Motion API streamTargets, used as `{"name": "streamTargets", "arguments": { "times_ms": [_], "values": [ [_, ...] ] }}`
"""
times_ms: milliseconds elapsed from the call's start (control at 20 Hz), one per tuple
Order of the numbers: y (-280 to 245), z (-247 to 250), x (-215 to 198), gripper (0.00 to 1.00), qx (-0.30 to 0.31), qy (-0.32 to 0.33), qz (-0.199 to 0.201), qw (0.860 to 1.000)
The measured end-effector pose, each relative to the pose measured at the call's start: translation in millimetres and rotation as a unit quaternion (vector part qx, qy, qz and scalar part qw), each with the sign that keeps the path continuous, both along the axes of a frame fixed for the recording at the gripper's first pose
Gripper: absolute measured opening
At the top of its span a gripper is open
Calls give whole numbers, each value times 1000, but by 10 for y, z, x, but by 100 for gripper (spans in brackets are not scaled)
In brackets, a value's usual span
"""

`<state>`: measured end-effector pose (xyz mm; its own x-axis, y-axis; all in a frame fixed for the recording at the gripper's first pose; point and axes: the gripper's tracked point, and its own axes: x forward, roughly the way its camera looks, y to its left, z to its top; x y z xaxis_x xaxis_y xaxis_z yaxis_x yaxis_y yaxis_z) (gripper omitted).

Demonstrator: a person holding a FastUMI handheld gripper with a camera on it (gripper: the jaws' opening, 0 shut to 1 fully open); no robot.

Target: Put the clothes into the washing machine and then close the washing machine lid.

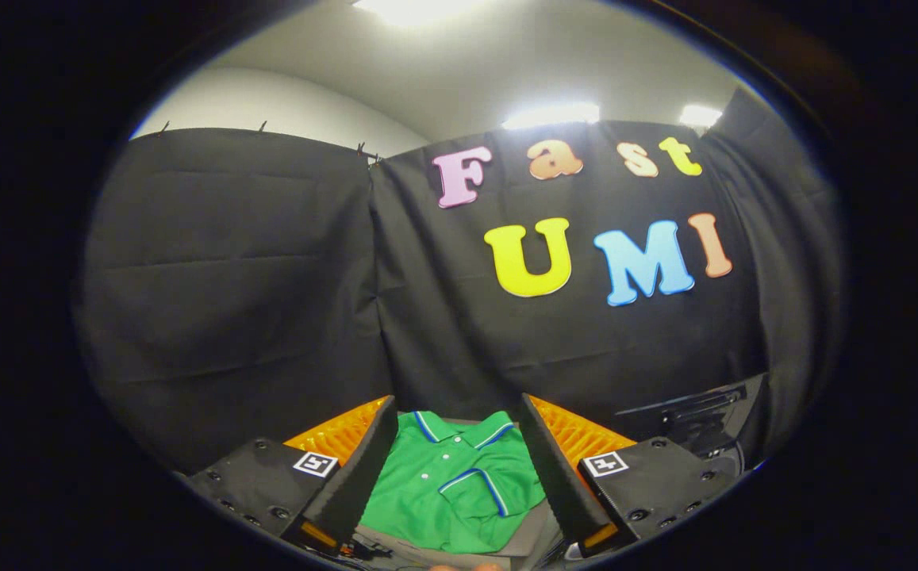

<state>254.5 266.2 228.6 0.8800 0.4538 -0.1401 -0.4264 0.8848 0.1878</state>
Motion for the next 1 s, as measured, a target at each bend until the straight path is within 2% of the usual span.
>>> {"name": "streamTargets", "arguments": {
  "times_ms": [150, 450, 600, 800, 1000],
  "values": [
    [230, -151, 133, 95, -30, 28, 9, 999],
    [745, -474, 278, 95, -146, 41, 21, 988],
    [976, -690, 340, 98, -169, 70, 28, 983],
    [988, -986, 531, 98, -209, 92, 6, 974],
    [1018, -1342, 540, 98, -230, 132, 7, 964]
  ]
}}
